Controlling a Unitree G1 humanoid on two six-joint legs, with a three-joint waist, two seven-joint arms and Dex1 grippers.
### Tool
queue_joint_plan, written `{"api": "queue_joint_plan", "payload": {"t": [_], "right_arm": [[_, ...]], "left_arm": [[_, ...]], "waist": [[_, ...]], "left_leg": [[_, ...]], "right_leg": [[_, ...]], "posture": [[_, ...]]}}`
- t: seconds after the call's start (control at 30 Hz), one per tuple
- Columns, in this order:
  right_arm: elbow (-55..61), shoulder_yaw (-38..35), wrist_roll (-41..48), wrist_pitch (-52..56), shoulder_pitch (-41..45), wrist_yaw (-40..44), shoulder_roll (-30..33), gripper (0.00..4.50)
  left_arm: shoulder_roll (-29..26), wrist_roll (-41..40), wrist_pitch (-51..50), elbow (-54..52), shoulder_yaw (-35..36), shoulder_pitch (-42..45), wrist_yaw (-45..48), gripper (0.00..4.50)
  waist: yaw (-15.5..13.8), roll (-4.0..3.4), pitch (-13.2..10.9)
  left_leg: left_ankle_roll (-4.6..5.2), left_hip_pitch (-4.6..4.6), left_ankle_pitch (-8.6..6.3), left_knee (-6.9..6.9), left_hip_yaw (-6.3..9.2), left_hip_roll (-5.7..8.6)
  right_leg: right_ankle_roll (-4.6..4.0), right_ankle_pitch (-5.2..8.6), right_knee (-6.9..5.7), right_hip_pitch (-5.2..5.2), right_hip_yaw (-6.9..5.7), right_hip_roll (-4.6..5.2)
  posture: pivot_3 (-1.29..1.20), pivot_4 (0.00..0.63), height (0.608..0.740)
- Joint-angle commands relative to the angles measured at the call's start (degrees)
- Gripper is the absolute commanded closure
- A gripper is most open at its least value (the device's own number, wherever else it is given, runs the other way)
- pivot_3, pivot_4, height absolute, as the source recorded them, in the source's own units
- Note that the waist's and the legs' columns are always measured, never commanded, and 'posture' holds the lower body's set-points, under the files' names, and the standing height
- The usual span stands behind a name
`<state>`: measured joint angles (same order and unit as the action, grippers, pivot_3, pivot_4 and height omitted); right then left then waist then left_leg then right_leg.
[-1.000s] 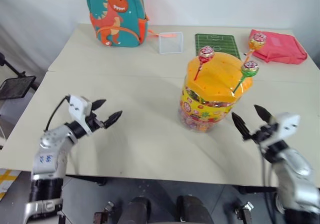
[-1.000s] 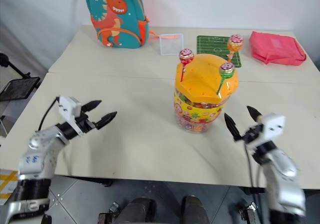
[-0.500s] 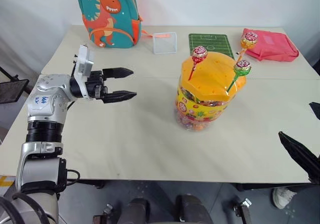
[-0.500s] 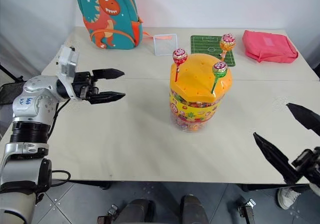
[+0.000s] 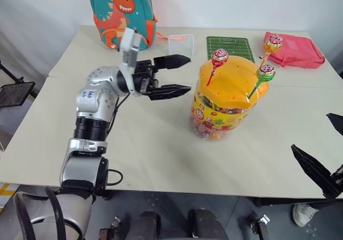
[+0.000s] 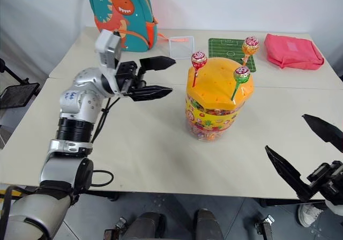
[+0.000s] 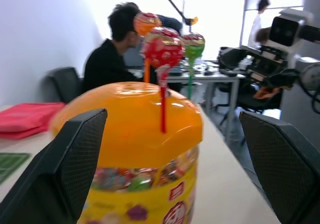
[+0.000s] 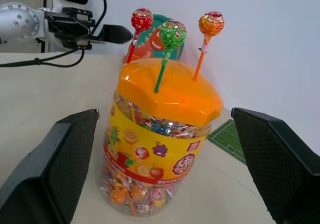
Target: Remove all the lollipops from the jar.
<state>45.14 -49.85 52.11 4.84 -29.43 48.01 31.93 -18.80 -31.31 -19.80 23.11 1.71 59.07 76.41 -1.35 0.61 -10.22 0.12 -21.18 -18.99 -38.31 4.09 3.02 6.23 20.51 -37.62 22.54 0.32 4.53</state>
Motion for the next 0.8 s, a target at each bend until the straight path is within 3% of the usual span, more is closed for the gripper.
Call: {"api": "queue_joint_plan", "payload": {"t": [0.03,0.37,0.57,0.67,0.8], "right_arm": [[0.6,0.1,0.0,-1.1,0.6,-1.1,0.2,0.0],[2.9,2.4,-0.6,-1.4,0.4,-3.1,-1.1,0.0],[3.6,3.3,-0.6,-1.8,-0.1,-3.6,-1.9,0.0],[3.6,4.0,-0.8,-2.3,-0.7,-3.7,-2.4,0.0],[3.5,4.3,-0.8,-2.7,-0.9,-3.8,-2.5,0.0]], "left_arm": [[1.2,-0.1,1.7,0.0,-0.1,2.1,0.7,1.21],[6.2,2.4,5.8,2.9,-2.0,4.1,0.1,4.32],[6.1,2.6,4.1,3.2,-2.0,4.3,-1.3,4.32],[4.2,1.0,0.5,1.9,-1.7,3.8,0.8,3.77],[3.5,0.4,1.0,1.3,-0.3,3.7,1.0,2.62]], "waist": [[0.0,0.0,0.0],[-0.1,0.01,0.0],[-0.1,0.01,0.0],[0.0,0.01,0.0],[0.0,0.0,0.0]], "left_leg": [[0.0,0.0,0.0,0.0,0.0,0.0],[0.0,-0.03,0.0,-0.07,-0.01,0.05],[0.0,-0.01,0.0,-0.05,0.0,0.04],[0.0,-0.01,0.0,-0.06,0.01,0.04],[0.0,-0.01,0.0,-0.06,0.01,0.04]], "right_leg": [[0.0,0.0,0.01,0.0,0.0,0.0],[0.01,0.0,0.01,-0.01,0.01,0.01],[0.01,0.0,-0.02,0.0,0.0,0.0],[0.01,0.0,-0.03,0.0,0.0,0.0],[0.0,0.0,-0.03,0.0,0.0,0.01]], "posture": [[0.0,0.15,0.74],[0.0,0.15,0.74],[0.0,0.15,0.74],[0.0,0.15,0.74],[0.0,0.15,0.74]]}}
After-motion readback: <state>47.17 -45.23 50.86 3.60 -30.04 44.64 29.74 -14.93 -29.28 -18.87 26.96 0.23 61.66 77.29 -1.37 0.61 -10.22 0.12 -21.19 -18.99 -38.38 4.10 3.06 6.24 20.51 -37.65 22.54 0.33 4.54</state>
